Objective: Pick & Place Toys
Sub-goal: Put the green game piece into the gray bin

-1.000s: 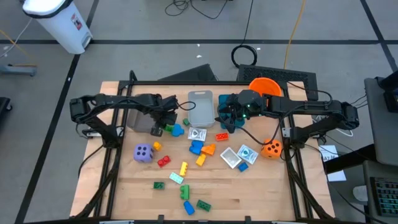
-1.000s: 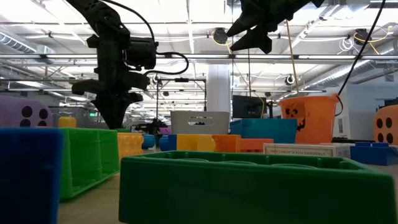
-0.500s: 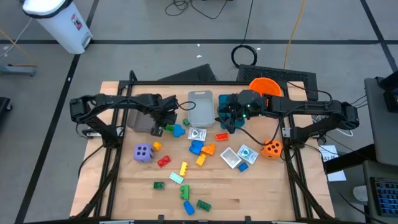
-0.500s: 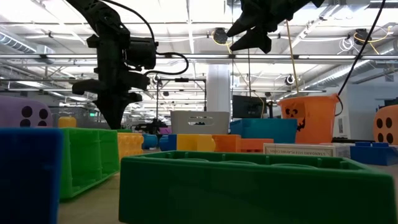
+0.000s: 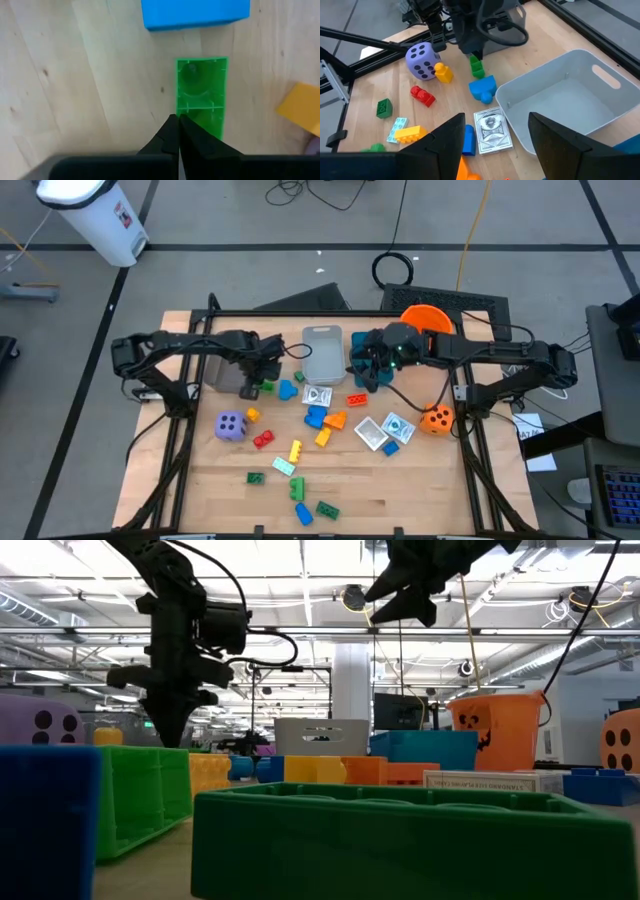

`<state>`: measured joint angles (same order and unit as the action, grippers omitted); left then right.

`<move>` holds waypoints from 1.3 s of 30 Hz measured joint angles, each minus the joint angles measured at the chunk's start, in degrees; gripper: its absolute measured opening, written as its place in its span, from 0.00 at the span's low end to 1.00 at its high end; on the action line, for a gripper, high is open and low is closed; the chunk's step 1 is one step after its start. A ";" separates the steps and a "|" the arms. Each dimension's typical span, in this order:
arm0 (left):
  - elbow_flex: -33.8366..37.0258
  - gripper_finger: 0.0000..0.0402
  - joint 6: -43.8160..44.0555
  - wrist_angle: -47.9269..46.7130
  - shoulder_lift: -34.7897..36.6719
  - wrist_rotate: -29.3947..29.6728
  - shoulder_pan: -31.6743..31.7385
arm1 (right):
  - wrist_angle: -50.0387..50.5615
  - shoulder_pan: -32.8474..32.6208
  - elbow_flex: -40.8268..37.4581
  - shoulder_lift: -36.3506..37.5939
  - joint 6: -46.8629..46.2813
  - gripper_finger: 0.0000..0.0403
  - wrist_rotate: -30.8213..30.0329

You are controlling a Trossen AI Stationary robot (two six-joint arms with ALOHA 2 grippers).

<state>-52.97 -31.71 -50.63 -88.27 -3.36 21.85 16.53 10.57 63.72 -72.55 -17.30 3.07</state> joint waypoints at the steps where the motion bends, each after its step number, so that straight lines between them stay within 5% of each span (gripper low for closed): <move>1: 0.00 0.01 0.51 -0.06 0.47 0.45 0.00 | 0.00 0.22 0.00 0.01 0.00 0.52 0.00; 16: -13.06 0.00 5.39 -2.22 8.83 1.42 0.00 | -5.11 2.23 0.00 0.00 0.46 0.52 0.00; 28: -30.21 0.00 8.07 -1.33 8.83 -4.93 0.02 | -12.64 2.05 0.00 -0.01 0.34 0.52 0.21; 33: -32.87 0.00 9.13 -1.30 8.83 -10.96 -0.11 | -17.16 0.27 0.00 -0.31 7.06 0.52 1.57; 39: -32.96 0.00 11.89 0.50 8.19 -11.70 -1.53 | -23.40 -0.21 0.04 -2.62 8.36 0.52 1.62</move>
<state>-85.93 -19.82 -50.13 -80.08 -15.06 20.32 -6.87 10.36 63.76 -75.18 -8.94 4.69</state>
